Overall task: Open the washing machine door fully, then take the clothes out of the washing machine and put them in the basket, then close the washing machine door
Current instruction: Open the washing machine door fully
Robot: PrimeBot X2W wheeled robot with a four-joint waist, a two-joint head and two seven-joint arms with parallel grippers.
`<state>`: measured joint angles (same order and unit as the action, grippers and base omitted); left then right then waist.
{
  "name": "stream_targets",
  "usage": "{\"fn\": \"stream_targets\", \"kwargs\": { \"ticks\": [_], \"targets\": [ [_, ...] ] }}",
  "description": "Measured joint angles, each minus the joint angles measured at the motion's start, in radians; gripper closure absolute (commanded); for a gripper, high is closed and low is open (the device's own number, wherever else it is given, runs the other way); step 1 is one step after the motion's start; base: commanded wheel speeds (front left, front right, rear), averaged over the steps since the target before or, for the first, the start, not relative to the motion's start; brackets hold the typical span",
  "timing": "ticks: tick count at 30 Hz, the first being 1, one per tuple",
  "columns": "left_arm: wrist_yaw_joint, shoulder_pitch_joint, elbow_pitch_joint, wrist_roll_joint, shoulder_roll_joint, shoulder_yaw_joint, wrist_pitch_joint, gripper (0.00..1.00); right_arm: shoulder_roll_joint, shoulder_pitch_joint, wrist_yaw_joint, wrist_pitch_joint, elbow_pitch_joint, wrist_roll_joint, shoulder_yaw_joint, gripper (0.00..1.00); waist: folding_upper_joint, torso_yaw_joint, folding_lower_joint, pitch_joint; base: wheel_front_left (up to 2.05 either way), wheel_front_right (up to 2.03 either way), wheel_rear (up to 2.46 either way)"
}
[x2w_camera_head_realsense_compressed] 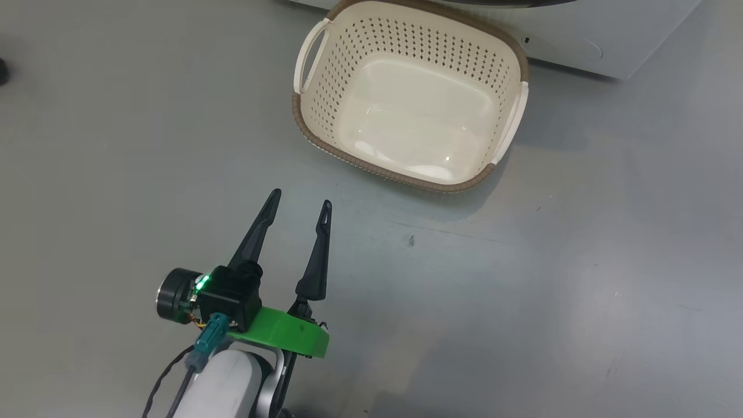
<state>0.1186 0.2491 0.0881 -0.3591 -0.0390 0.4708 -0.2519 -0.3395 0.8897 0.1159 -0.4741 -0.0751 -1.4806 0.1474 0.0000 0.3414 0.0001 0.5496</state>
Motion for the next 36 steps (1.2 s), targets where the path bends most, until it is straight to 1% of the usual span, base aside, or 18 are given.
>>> {"fn": "stream_targets", "kwargs": {
  "ticks": [2, 5, 16, 19, 24, 27, 32, 36],
  "targets": [
    [0.000, 0.004, 0.001, 0.012, 0.001, 0.003, 0.000, 0.00, -0.010, 0.017, 0.002, -0.019, -0.014, 0.009, -0.016, 1.00, 0.0000, 0.007, 0.0000, 0.009, 0.00, 0.00, 0.00],
    [0.000, 0.009, 0.002, 0.019, 0.002, 0.020, 0.000, 0.00, -0.014, 0.042, 0.011, -0.046, -0.035, 0.000, -0.012, 1.00, 0.0000, 0.016, 0.0000, 0.020, 0.00, 0.00, 0.00],
    [0.000, 0.010, 0.008, 0.025, 0.005, 0.027, 0.000, 0.00, -0.012, 0.116, 0.012, -0.131, -0.113, -0.051, -0.025, 1.00, 0.0000, 0.043, -0.0001, 0.041, 0.00, 0.00, 0.00],
    [0.000, 0.010, 0.008, 0.025, 0.005, 0.030, 0.000, 0.00, -0.002, 0.131, 0.017, -0.143, -0.145, -0.061, -0.026, 1.00, 0.0000, 0.047, -0.0001, 0.042, 0.00, 0.00, 0.00],
    [0.000, 0.010, 0.010, 0.025, 0.006, 0.026, 0.000, 0.00, 0.016, 0.150, 0.019, -0.156, -0.237, -0.086, -0.017, 1.00, 0.0000, 0.051, -0.0001, 0.041, 0.00, 0.00, 0.00],
    [0.000, 0.010, 0.011, 0.025, 0.006, 0.020, 0.000, 0.00, 0.015, 0.166, 0.019, -0.165, -0.288, -0.094, -0.012, 1.00, 0.0000, 0.054, -0.0001, 0.044, 0.00, 0.00, 0.00],
    [0.000, 0.010, 0.013, 0.025, 0.006, 0.018, 0.000, 0.00, 0.018, 0.203, 0.019, -0.174, -0.348, -0.126, -0.001, 1.00, 0.0000, 0.058, -0.0001, 0.043, 0.00, 0.00, 0.00],
    [0.000, 0.009, 0.014, 0.025, 0.006, 0.024, 0.000, 0.00, 0.020, 0.229, 0.019, -0.206, -0.375, -0.146, -0.002, 1.00, 0.0000, 0.062, -0.0001, 0.041, 0.00, 0.00, 0.00]
  ]
}}
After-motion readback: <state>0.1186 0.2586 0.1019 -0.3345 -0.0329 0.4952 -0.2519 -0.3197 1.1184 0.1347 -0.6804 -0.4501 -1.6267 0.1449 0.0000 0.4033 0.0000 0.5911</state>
